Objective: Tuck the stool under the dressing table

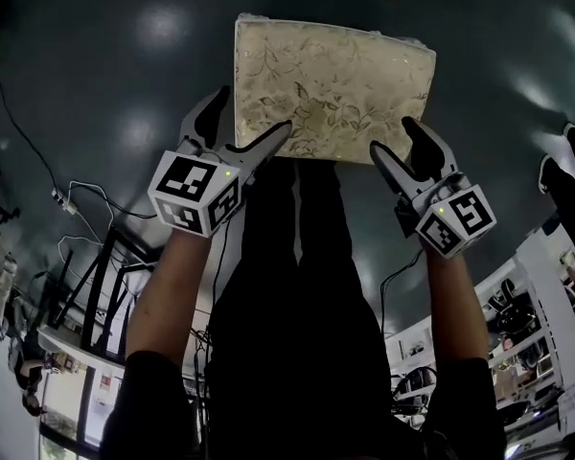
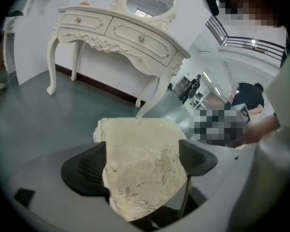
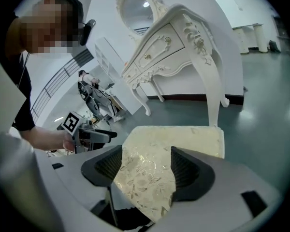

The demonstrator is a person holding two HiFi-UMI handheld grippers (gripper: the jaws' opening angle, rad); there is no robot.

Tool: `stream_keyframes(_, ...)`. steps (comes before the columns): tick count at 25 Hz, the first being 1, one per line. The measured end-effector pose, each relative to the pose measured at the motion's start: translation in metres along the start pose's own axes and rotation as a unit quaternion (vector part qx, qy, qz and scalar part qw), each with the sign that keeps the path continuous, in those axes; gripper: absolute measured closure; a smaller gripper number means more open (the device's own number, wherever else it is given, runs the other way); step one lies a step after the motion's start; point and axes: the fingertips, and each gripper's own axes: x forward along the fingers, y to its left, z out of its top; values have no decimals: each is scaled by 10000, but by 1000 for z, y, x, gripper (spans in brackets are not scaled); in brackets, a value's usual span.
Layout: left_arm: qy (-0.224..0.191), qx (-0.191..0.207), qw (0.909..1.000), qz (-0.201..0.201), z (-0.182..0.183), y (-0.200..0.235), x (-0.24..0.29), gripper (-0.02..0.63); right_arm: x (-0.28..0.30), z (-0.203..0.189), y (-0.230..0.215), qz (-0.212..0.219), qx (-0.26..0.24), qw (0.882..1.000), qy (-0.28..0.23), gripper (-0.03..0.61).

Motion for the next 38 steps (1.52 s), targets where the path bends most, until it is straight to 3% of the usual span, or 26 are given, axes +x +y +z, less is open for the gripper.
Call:
stream_keyframes(4,298,6,9995,66,-15,12,13,91,4,-10,-23,-382,15,9993,58,236)
stream_keyframes(10,578,-552,9968,-82,-40,23,31,48,3,-31,-50,-768,168,9967,210,186)
stream_keyframes(18,677,-785,9945,-157,-46,29,41,43,3,-45,-75,-986,286,9940,386,130)
stream_keyframes(27,856,-866,9923,-208,-58,34,57,41,7,-63,-99,-1271,685,9888,375,129)
stream_keyframes(38,955,-1145,9884,-285,-62,39,75,41,25,-68,-116,-1112,1018,9875,463,113)
